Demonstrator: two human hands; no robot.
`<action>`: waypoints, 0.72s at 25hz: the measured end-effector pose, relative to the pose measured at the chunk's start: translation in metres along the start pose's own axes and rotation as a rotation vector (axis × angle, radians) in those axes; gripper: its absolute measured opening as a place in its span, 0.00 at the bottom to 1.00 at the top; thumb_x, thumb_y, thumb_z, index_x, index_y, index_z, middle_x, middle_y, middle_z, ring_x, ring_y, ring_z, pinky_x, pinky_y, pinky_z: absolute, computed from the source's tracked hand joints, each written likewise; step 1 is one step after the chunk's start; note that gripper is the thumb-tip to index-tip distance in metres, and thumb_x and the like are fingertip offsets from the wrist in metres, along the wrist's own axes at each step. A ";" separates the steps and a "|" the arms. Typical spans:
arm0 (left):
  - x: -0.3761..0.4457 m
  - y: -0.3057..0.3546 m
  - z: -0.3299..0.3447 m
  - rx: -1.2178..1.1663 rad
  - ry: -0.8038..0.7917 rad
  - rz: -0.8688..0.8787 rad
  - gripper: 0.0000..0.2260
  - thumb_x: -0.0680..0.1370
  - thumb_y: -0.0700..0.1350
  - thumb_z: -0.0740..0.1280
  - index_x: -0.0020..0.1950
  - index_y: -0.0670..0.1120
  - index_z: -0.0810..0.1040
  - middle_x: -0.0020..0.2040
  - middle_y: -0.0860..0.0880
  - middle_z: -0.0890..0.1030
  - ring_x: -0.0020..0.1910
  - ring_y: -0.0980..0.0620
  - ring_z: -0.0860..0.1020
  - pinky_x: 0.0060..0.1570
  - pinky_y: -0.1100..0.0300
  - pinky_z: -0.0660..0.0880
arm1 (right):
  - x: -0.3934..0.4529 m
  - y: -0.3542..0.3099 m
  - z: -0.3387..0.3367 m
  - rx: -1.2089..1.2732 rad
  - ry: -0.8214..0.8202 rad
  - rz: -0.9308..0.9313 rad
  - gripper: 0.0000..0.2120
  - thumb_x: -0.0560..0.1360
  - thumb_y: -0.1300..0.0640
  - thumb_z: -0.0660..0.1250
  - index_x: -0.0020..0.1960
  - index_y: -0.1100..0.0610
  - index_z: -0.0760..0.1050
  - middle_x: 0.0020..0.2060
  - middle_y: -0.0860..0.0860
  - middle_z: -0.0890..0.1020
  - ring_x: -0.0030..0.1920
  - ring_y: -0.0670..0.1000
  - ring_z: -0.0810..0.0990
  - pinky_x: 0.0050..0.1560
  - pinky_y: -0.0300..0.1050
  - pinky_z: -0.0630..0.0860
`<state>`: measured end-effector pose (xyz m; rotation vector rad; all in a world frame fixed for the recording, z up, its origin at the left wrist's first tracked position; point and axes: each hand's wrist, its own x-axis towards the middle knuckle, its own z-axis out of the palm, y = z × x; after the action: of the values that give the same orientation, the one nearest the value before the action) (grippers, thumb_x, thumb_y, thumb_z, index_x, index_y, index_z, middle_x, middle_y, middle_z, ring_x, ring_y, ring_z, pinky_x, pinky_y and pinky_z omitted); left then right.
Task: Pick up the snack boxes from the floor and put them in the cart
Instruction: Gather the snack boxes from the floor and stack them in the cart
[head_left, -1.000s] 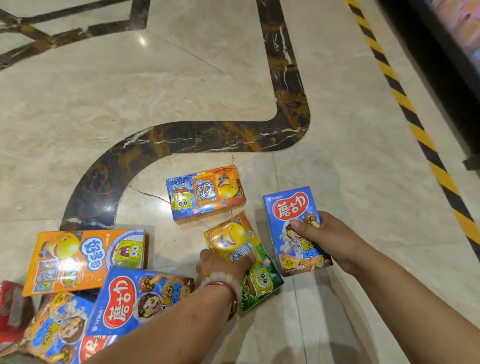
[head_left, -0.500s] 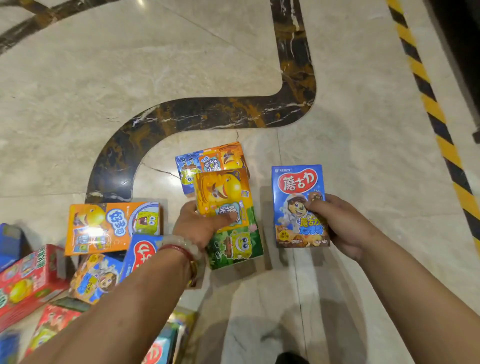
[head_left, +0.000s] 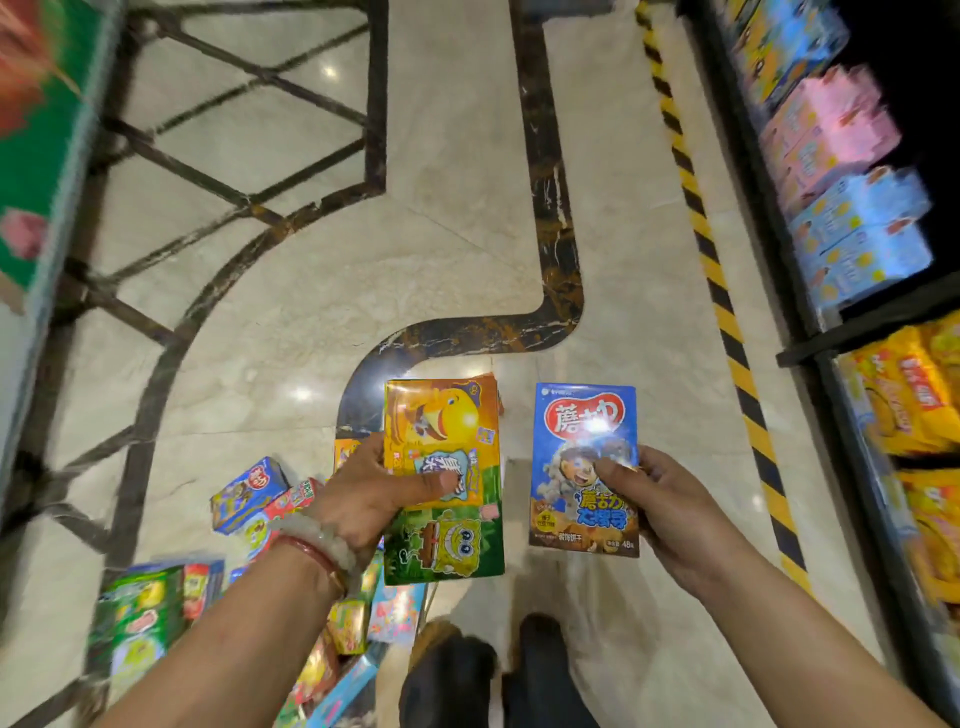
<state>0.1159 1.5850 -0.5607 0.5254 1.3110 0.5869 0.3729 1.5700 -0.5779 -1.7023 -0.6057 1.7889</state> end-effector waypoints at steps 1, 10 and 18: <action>-0.044 0.030 0.009 0.000 0.012 0.008 0.44 0.46 0.48 0.85 0.59 0.38 0.76 0.52 0.36 0.82 0.50 0.35 0.81 0.50 0.40 0.78 | -0.043 -0.032 0.001 -0.017 -0.004 -0.019 0.15 0.74 0.59 0.67 0.58 0.65 0.75 0.48 0.60 0.85 0.46 0.59 0.84 0.49 0.51 0.79; -0.243 0.155 0.039 -0.019 -0.051 0.210 0.17 0.62 0.33 0.76 0.50 0.39 0.80 0.45 0.40 0.84 0.40 0.44 0.83 0.44 0.47 0.80 | -0.245 -0.155 0.032 0.079 -0.026 -0.219 0.04 0.76 0.62 0.65 0.48 0.61 0.77 0.37 0.53 0.85 0.35 0.50 0.84 0.35 0.41 0.80; -0.328 0.170 0.019 0.115 -0.204 0.241 0.21 0.60 0.42 0.77 0.52 0.42 0.80 0.48 0.40 0.84 0.45 0.41 0.83 0.47 0.47 0.80 | -0.359 -0.129 0.068 0.179 0.123 -0.355 0.12 0.76 0.59 0.66 0.57 0.64 0.75 0.47 0.59 0.85 0.46 0.58 0.84 0.50 0.53 0.79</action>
<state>0.0667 1.4931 -0.2054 0.8247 1.0997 0.6402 0.3220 1.4209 -0.2236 -1.4664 -0.6290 1.4325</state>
